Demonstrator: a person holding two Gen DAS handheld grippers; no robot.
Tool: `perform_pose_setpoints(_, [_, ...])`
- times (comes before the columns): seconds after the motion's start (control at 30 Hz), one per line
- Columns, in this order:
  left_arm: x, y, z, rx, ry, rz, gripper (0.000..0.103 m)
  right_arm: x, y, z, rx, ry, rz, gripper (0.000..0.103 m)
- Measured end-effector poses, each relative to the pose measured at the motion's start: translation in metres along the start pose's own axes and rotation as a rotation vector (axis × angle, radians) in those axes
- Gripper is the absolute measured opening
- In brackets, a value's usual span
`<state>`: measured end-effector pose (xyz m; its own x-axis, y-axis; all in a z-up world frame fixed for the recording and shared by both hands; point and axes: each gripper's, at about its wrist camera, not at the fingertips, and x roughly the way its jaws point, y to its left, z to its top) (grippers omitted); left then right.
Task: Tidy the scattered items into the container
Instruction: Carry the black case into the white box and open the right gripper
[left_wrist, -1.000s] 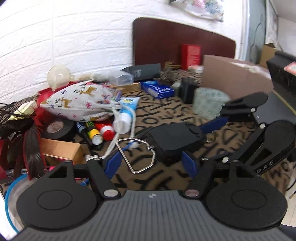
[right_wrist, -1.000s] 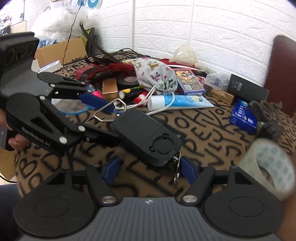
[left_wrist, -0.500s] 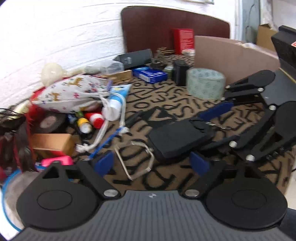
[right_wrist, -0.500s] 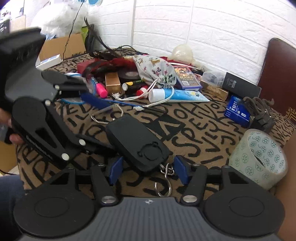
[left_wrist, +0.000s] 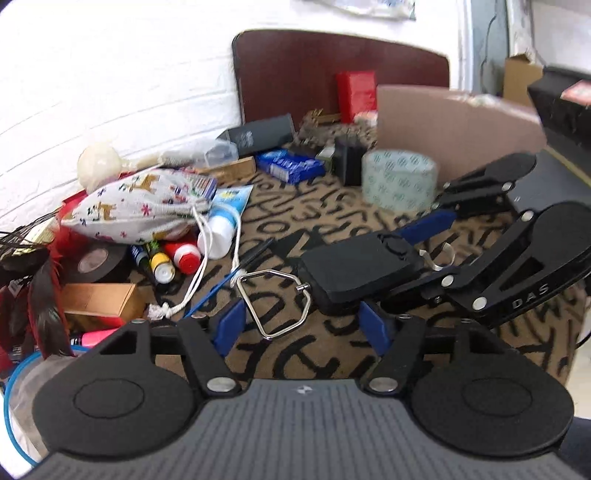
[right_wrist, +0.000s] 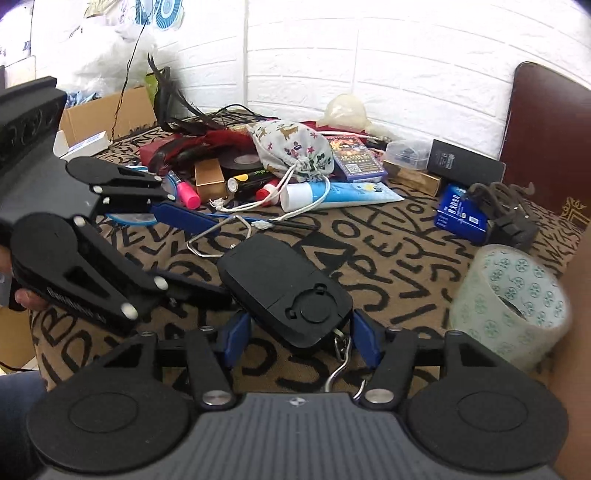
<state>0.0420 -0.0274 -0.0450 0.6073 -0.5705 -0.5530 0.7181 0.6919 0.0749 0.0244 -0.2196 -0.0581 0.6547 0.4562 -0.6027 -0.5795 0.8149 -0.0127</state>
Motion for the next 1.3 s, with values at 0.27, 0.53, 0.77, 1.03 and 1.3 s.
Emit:
perform_pose_setpoints(0.27, [-0.018, -0.004, 0.026, 0.026, -0.069, -0.003, 0.066, -0.025, -0.002, 0.015, 0.031, -0.069, -0.048, 0.060])
perform_pose_setpoints(0.53, [-0.041, -0.022, 0.082, 0.089, -0.198, -0.024, 0.066, -0.086, -0.015, 0.043, 0.077, -0.198, -0.157, 0.059])
perform_pose_setpoints(0.77, [-0.020, -0.080, 0.145, 0.192, -0.285, -0.110, 0.066, -0.154, -0.065, 0.034, 0.115, -0.258, -0.337, 0.059])
perform_pose_setpoints(1.03, [0.043, -0.146, 0.172, 0.204, -0.247, -0.235, 0.066, -0.182, -0.121, -0.016, 0.220, -0.171, -0.486, 0.060])
perform_pose_setpoints(1.3, [0.081, -0.156, 0.156, 0.205, -0.114, -0.269, 0.061, -0.166, -0.136, -0.045, 0.278, -0.074, -0.522, 0.060])
